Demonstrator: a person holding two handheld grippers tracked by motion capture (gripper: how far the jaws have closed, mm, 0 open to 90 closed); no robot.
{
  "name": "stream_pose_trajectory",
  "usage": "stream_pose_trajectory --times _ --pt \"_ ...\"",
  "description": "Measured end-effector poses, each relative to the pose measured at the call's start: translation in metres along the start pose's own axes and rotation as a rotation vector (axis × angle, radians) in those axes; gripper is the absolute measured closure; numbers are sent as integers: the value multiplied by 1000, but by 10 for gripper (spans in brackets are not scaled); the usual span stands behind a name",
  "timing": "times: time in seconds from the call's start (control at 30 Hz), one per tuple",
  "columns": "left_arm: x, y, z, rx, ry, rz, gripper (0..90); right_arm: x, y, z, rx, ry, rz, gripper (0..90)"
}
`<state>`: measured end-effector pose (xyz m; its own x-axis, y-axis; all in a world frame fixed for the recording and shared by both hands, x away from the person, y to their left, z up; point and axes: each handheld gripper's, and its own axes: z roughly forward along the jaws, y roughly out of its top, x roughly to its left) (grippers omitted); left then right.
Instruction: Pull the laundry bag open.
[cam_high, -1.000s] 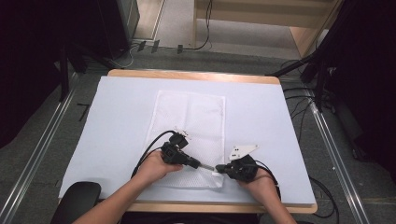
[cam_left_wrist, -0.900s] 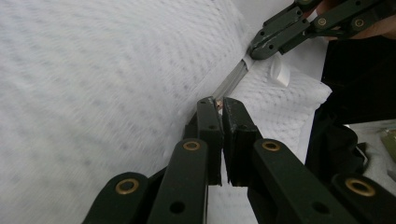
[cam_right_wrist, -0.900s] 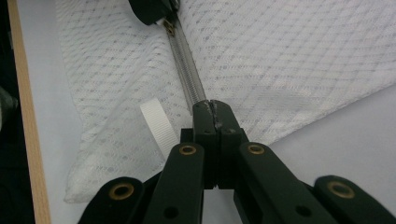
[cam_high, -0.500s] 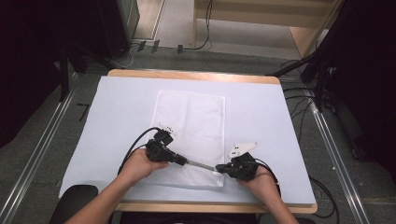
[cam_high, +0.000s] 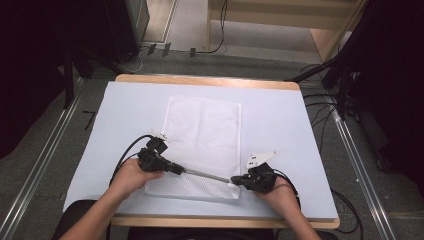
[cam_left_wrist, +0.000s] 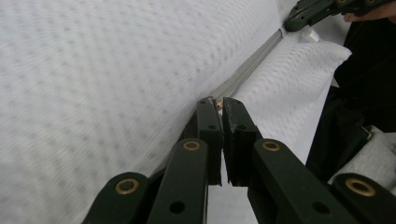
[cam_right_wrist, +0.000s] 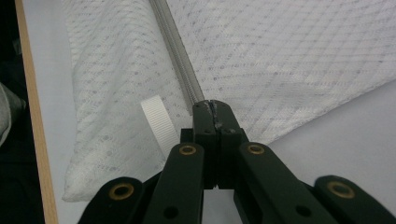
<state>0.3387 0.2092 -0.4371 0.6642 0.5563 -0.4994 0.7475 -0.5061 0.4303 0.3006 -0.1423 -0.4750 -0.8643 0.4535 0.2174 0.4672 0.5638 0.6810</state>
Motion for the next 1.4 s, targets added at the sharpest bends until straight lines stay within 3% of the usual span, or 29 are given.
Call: stream_pose_trajectory --times 0.27,0.87,1.1,1.33,1.4 --pt "8 -10 -13 -20 3 -13 879 1 1 0 8 -2 4 900" --pt "25 -24 -33 -30 81 -79 879 -3 2 0 18 21 4 900" --pt "25 -29 -38 -36 107 -86 880 -2 3 0 23 21 -1 900" --pt "34 -41 -54 -70 155 -148 881 -3 3 0 26 25 -3 900" --pt "38 -44 -59 -59 205 -157 881 -4 3 0 29 30 -1 900"
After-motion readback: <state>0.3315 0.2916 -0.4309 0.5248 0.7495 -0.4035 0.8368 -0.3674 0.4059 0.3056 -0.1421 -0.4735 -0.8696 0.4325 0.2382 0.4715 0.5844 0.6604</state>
